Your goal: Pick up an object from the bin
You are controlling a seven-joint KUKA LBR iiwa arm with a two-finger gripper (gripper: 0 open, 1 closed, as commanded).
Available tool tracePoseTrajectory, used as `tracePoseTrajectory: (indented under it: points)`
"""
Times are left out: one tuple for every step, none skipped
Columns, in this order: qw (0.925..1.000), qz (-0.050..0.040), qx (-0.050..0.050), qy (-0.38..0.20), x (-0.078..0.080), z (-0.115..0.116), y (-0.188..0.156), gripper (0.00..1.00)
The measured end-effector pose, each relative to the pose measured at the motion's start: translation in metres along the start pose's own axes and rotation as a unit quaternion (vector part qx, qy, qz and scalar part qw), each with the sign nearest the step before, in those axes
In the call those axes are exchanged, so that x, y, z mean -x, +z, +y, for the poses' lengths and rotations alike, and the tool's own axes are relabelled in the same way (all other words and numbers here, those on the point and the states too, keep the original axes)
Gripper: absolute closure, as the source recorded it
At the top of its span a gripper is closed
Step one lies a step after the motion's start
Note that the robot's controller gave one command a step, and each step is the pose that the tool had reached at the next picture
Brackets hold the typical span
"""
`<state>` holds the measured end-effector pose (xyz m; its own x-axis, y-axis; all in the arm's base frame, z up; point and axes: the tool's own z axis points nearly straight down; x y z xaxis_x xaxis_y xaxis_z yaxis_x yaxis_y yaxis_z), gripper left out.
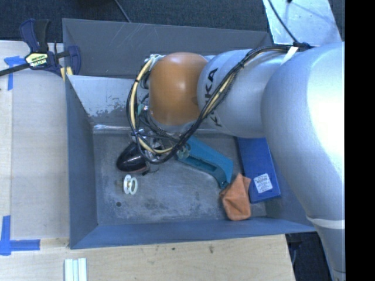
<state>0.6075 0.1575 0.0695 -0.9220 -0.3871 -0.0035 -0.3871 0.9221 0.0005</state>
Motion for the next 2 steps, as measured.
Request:
tracePoseTrajectory:
  points:
    - [1.0, 0.0001, 0.0, 0.0, 0.0, 0.0, 0.0, 1.0]
    - [0.9998, -0.0005, -0.001, 0.02, -0.012, -0.022, -0.154, 1.0]
